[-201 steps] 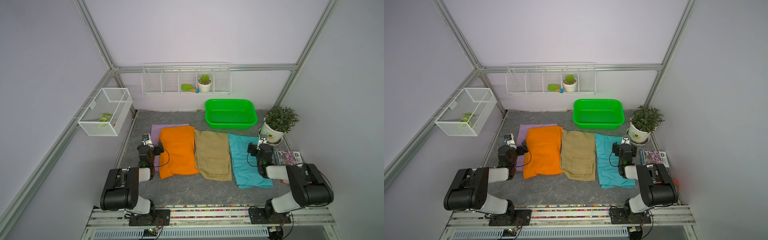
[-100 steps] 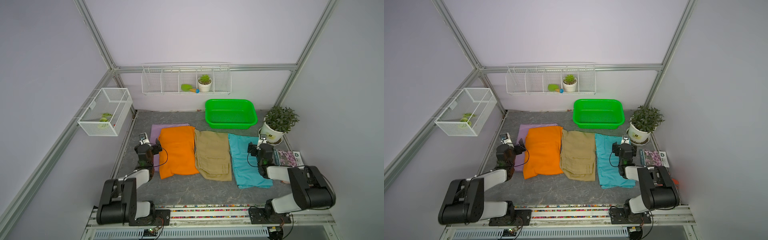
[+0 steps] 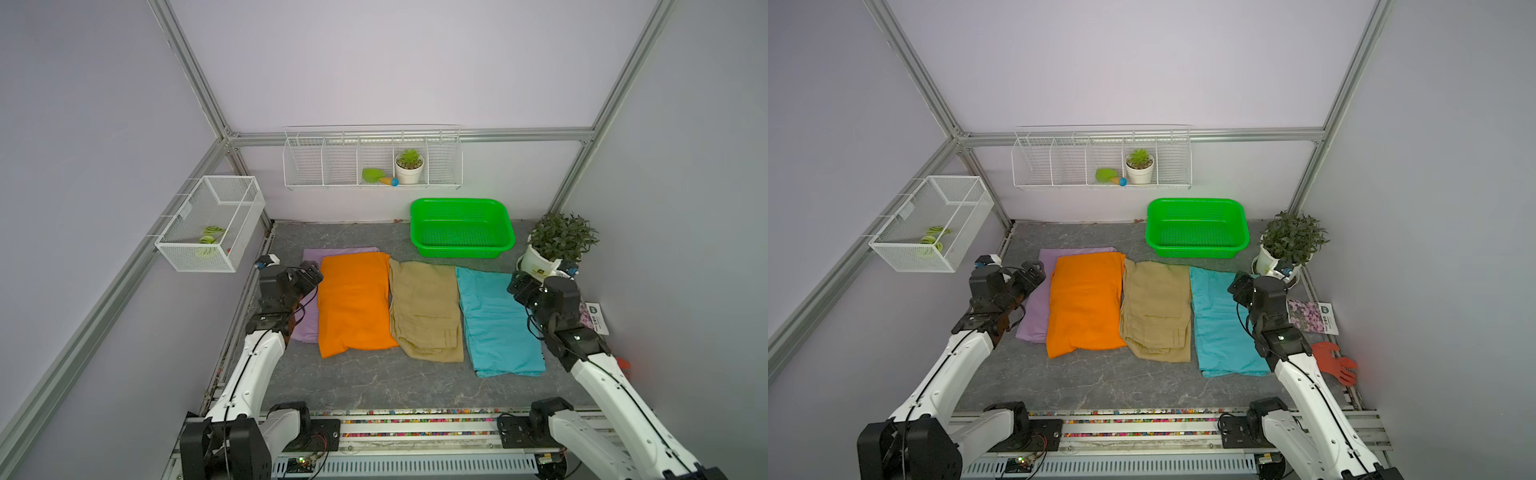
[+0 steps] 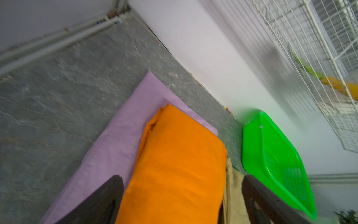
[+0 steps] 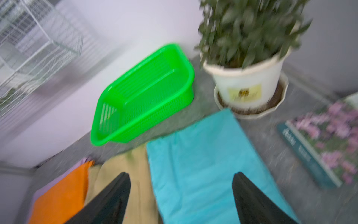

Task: Put the folded long pants in the basket
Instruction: Pick up the long pant at the center of the board.

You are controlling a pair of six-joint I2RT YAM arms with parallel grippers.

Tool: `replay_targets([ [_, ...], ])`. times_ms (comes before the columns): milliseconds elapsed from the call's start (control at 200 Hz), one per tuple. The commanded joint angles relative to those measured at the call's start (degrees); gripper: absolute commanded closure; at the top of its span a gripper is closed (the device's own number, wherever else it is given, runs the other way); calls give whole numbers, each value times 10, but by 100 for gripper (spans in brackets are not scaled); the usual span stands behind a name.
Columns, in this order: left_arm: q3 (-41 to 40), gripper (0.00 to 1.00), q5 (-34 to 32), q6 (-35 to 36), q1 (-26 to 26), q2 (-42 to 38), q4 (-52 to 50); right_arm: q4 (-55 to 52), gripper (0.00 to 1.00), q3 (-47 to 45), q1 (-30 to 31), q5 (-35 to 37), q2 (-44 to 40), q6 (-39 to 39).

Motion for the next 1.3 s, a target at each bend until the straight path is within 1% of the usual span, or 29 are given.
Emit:
replay_targets([
  [0,73,3,128,44,0,12,-161,-160,14,-19,87,-62,-24,185],
  [45,83,4,153,71,0,14,-184,-157,14,-38,141,-55,-29,247],
  [100,87,5,183,107,0,13,-201,-124,14,-68,210,-41,-26,326],
  [145,93,6,192,127,-1,15,-223,-88,15,-83,256,-27,-8,375],
  [195,97,7,191,143,0,13,-245,-55,16,-85,317,6,30,423],
  [200,97,7,191,145,0,13,-247,-51,16,-83,331,13,39,431],
  [235,96,7,189,157,0,11,-255,-38,16,-70,367,32,75,450],
  [290,90,8,181,171,0,7,-261,-53,15,-41,406,56,131,494],
  [345,86,8,166,172,0,2,-266,-65,16,-18,430,67,181,540],
  [440,75,8,174,169,0,-5,-254,3,15,-24,468,85,240,599],
  [555,76,9,175,171,0,-3,-260,66,15,-23,490,77,310,649],
  [645,74,9,174,170,0,-5,-260,96,15,-11,500,67,352,662],
  [720,72,9,170,169,0,-11,-260,99,15,0,502,74,368,665],
  [850,69,9,164,167,0,-16,-260,85,16,8,502,89,387,704],
  [955,68,9,160,167,0,-16,-260,96,19,9,502,91,407,727],
  [1040,67,10,162,165,0,-12,-260,115,21,3,501,108,420,733],
  [1085,67,10,163,165,0,-12,-260,116,25,3,496,115,423,730],
  [1130,66,11,165,165,0,-10,-260,113,31,3,488,115,425,724],
  [1155,66,11,166,167,0,-10,-260,113,35,2,482,112,425,722],
  [1205,67,11,174,170,0,-10,-260,115,48,-2,470,105,423,709],
  [1295,66,11,175,170,0,-9,-259,112,62,-8,452,103,416,686],
])
